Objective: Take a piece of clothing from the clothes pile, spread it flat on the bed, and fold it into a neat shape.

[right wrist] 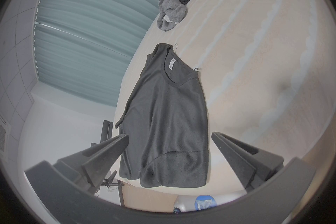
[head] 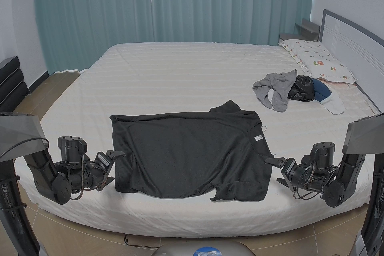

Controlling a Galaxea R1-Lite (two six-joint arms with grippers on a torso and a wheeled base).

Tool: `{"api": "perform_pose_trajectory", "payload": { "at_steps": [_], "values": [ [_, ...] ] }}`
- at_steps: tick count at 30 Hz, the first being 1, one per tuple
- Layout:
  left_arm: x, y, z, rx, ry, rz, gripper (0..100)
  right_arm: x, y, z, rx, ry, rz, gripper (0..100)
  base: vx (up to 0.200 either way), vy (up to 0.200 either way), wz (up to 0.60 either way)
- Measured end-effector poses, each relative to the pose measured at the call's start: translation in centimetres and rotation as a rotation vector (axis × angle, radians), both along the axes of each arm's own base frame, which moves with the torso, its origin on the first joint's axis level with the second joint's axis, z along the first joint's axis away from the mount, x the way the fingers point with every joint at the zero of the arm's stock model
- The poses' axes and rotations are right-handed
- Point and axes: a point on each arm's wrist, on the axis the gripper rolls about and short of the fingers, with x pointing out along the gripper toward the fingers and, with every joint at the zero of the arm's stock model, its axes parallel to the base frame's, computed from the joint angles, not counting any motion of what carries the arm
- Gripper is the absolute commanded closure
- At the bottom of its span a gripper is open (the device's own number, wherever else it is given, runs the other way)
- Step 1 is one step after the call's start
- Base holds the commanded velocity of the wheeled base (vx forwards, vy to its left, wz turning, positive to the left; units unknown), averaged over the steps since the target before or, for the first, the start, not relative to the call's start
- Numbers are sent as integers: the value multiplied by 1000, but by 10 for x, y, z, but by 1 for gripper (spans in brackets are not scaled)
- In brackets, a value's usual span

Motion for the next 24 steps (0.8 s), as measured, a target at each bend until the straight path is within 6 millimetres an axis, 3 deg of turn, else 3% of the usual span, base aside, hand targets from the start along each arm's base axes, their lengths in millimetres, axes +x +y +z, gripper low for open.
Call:
{"api": "perform_pose_trajectory", "payload": {
  "at_steps": [7, 24],
  "values": [
    [0, -4, -13, 136, 9, -2, 0, 0, 0, -6, -9, 14, 5, 0, 0, 0, 0],
    [4, -17, -30, 231, 27, -53, 0, 2, 2, -20, -19, 36, 11, 0, 0, 0, 0]
  ]
}}
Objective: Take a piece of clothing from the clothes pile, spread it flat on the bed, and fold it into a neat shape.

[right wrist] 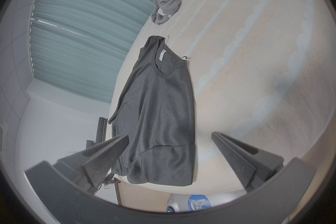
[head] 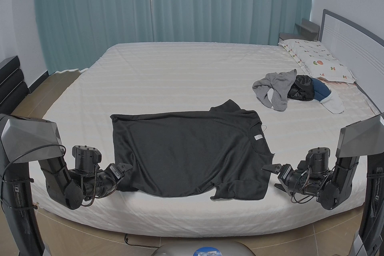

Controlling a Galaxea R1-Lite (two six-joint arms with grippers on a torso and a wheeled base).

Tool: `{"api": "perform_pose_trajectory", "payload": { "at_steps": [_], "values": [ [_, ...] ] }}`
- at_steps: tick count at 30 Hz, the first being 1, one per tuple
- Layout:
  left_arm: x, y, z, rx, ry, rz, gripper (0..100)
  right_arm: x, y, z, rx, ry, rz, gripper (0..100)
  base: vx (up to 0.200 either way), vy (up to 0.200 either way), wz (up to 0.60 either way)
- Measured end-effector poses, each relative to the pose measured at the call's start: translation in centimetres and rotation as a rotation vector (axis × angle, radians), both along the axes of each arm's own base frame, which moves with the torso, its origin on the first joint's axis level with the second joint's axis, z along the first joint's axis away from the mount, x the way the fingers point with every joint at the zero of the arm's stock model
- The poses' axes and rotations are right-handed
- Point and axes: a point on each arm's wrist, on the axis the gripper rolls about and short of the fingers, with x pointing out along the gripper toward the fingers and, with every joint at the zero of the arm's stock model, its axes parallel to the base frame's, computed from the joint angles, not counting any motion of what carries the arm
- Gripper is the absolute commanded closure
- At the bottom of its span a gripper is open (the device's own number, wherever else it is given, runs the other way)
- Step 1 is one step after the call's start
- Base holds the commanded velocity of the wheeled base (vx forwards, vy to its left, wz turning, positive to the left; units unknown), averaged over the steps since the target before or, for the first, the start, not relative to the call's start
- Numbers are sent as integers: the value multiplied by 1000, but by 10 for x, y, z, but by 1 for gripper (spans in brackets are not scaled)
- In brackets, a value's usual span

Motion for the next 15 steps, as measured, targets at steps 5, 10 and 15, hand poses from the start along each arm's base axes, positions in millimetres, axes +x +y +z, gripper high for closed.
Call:
{"api": "perform_pose_trajectory", "payload": {
  "at_steps": [5, 10, 15],
  "values": [
    [1, 0, -3, 12, 5, 2, 100, 0, 0, -1, -1, 3, 0, 0, 0, 0, 0],
    [1, 0, -4, 16, 10, 4, 100, 0, 0, -2, -3, 3, 1, 0, 0, 0, 0],
    [-1, 2, -6, 37, 15, -1, 100, 0, 0, -2, -3, 4, 1, 0, 0, 0, 0]
  ]
}}
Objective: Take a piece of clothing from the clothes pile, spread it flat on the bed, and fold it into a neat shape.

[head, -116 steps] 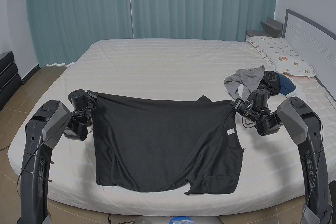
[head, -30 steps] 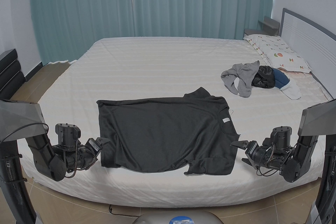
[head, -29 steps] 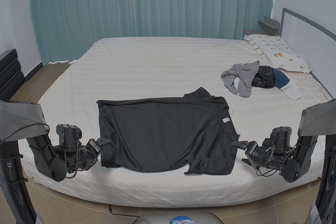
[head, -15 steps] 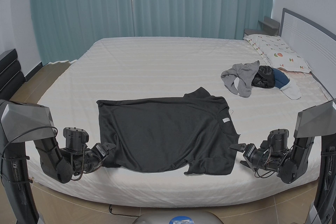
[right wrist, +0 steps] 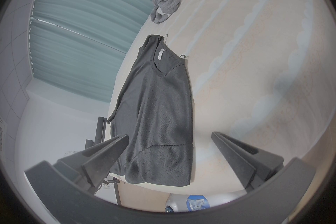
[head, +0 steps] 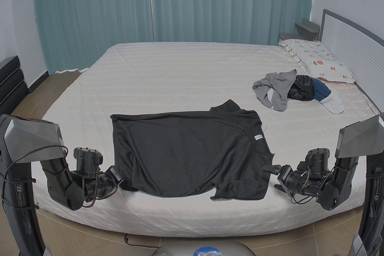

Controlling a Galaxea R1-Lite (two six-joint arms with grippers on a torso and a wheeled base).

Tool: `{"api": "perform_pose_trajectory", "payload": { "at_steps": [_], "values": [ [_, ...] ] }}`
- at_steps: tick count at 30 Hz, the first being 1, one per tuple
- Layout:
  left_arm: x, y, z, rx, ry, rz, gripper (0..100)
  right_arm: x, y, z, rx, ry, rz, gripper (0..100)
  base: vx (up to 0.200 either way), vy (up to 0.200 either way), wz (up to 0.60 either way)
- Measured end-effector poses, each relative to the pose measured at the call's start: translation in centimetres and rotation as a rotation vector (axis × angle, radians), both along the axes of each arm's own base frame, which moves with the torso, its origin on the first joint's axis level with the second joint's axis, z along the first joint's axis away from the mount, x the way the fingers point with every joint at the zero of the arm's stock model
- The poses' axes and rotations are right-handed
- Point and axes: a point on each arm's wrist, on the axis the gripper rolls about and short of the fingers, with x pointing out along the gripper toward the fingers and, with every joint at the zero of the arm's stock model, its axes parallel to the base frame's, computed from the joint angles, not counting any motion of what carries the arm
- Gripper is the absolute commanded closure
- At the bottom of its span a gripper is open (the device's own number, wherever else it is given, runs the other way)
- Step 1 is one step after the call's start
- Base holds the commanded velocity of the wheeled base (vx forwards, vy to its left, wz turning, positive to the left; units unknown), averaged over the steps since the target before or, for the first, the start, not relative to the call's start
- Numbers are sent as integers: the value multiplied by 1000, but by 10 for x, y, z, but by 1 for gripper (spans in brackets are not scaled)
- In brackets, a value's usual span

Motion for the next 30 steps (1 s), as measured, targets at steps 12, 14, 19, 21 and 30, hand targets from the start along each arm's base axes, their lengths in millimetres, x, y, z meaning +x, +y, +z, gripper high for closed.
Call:
{"api": "perform_pose_trajectory", "payload": {
  "at_steps": [12, 14, 19, 21, 30],
  "values": [
    [-4, 19, 11, 112, -27, 7, 100, 3, 11, -1, -13, -17, 44, 0, 0, 0, 0],
    [-6, 21, 14, 116, -12, 10, 100, 6, 12, -2, -12, -21, 46, 0, 0, 0, 0],
    [-14, 25, 22, 161, 46, -17, 100, 11, 14, -5, -24, -34, 57, 0, 0, 0, 0],
    [-13, 29, 29, 174, 34, -13, 100, 15, 14, -7, -38, -43, 64, 100, 0, 0, 0],
    [-12, 43, 48, 196, -10, 18, 100, 27, 15, -8, -51, -66, 59, 100, 0, 0, 0]
  ]
}}
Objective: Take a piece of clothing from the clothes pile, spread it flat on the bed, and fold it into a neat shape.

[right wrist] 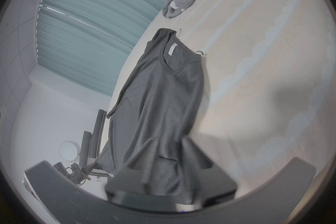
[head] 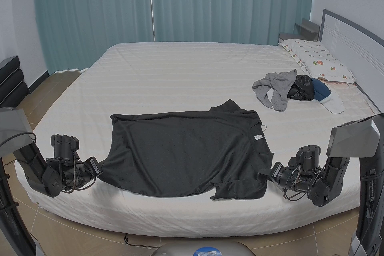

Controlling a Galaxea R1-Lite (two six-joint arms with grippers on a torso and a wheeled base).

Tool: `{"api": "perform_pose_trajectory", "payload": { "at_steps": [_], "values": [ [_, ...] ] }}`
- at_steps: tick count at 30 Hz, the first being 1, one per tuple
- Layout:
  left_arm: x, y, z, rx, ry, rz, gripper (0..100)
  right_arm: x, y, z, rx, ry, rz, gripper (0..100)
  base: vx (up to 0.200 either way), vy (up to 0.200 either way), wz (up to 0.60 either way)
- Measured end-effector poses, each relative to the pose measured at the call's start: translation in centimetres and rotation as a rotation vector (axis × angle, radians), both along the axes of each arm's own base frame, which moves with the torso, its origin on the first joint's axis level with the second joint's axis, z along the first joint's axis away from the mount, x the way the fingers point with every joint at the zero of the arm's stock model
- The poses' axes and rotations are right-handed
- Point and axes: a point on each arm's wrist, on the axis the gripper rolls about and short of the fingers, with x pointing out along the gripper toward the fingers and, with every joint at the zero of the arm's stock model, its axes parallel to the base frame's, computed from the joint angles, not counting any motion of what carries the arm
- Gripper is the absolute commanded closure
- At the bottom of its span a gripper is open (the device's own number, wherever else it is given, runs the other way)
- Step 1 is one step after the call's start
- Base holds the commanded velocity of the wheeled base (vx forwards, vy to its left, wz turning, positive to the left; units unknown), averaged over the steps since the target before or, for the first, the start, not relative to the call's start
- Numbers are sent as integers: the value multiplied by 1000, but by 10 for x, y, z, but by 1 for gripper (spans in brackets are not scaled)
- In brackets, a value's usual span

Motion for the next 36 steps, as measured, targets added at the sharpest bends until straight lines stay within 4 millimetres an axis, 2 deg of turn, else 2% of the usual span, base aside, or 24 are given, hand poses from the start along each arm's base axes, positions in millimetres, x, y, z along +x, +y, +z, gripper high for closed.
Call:
{"api": "perform_pose_trajectory", "payload": {
  "at_steps": [4, 11, 24, 31, 32, 36],
  "values": [
    [1, 3, 4, 0, -17, 10, 100, 3, -1, 3, -1, -18, -14, 100, 0, 0, 0],
    [5, 9, 9, 0, -43, 31, 100, 20, -6, 22, 3, -106, -39, 100, 0, 0, 0],
    [13, 21, 13, 0, -76, 70, 100, 80, -7, 53, 11, -202, -69, 100, 0, 0, 0],
    [16, 24, 13, -1, -82, 83, 100, 104, -1, 54, 16, -235, -70, 100, 0, 0, 0],
    [16, 25, 13, -1, -81, 84, 100, 107, -1, 51, 15, -236, -70, 0, 0, 0, 0],
    [17, 26, 10, -1, -75, 86, 100, 114, 1, 38, 14, -241, -76, 0, 0, 0, 0]
  ]
}}
